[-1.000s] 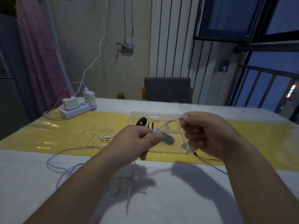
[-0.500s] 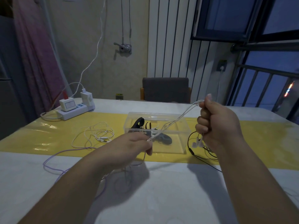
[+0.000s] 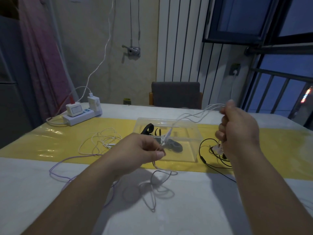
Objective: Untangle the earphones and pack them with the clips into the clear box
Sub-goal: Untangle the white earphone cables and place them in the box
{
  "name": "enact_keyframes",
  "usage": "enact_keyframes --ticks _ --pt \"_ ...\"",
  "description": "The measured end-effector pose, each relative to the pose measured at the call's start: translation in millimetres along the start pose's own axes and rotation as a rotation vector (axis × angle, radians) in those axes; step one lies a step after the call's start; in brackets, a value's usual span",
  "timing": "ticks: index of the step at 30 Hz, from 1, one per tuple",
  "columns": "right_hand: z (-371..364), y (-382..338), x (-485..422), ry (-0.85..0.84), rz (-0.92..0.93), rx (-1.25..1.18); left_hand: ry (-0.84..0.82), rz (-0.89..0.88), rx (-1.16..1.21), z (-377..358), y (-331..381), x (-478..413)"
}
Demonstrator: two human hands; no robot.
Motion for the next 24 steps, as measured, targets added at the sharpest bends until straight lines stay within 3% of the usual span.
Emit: enact_keyframes --ticks 2,14,24 --pt "-13 7 2 -0.112 -0.025 0.108 0.045 -0.02 -0.032 4 4 0" --pt "-56 15 26 -0.452 0.044 0.346 0.17 -0.121 0.381 15 19 3" --pt "-81 20 44 -0.534 0.083 0.33 0.164 -0.064 0.396 14 13 3"
Point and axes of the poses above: each hand's wrist, its own x-axis away from the middle knuckle, its own z-axis out of the back of the hand, y = z × x, the point moved 9 cm from there along -x, towards the middle knuckle, and after that the axes turned 1 degree about -z, right-handed, at the moved point
